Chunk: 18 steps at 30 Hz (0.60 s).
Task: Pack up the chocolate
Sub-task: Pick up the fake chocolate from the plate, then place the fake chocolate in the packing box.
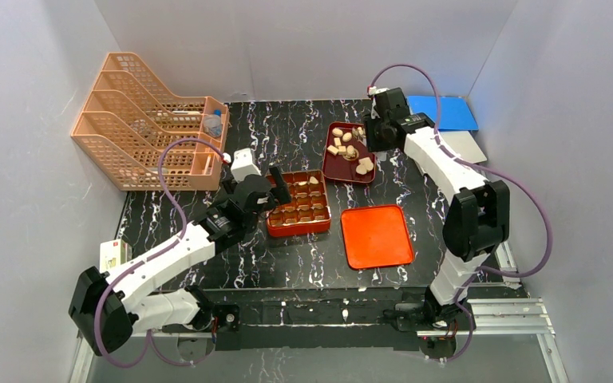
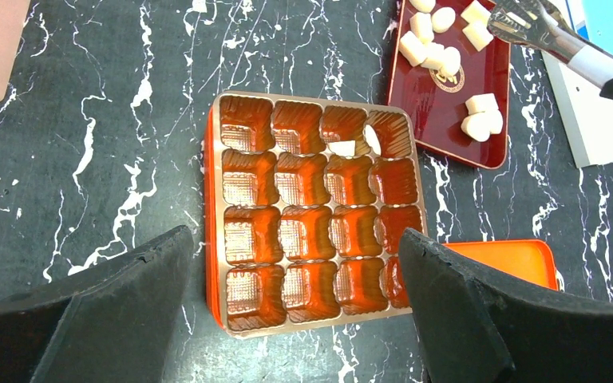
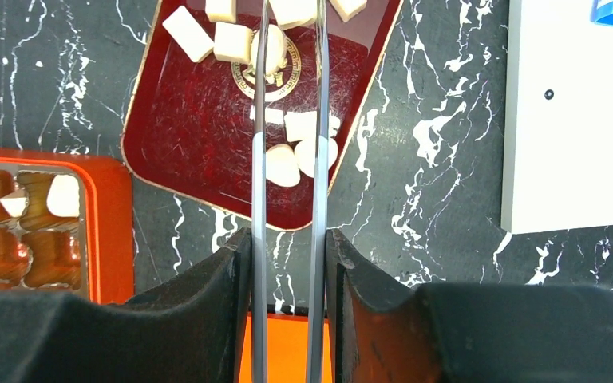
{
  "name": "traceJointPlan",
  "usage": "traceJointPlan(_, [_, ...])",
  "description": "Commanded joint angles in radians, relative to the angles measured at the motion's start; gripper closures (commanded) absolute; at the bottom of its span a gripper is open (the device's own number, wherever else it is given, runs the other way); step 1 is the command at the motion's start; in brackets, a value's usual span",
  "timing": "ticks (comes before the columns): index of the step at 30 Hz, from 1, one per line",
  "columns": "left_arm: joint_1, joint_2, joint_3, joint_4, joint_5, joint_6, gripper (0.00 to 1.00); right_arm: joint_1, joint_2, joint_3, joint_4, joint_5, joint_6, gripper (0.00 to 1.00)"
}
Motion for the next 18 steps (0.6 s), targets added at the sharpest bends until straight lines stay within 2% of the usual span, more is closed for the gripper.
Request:
traceJointPlan(1, [0.004,-0.042,0.019,-0.033,-0.027,-0.006,0.02,0.006,-0.086,-0.024,0.039,-0.03,0.008,0.99])
traceJointPlan(7, [0.004,-0.048,0.043,-0.054,-0.034,-0.001,0.03,0.092,-0.151,-0.05,0.02,-0.012,0.003,0.99])
traceJointPlan(18, [0.004,-0.062,0.082,-0.088,-0.046,0.012,0.03,0.337,-0.198,-0.038,-0.034,0.044,0.039,0.99])
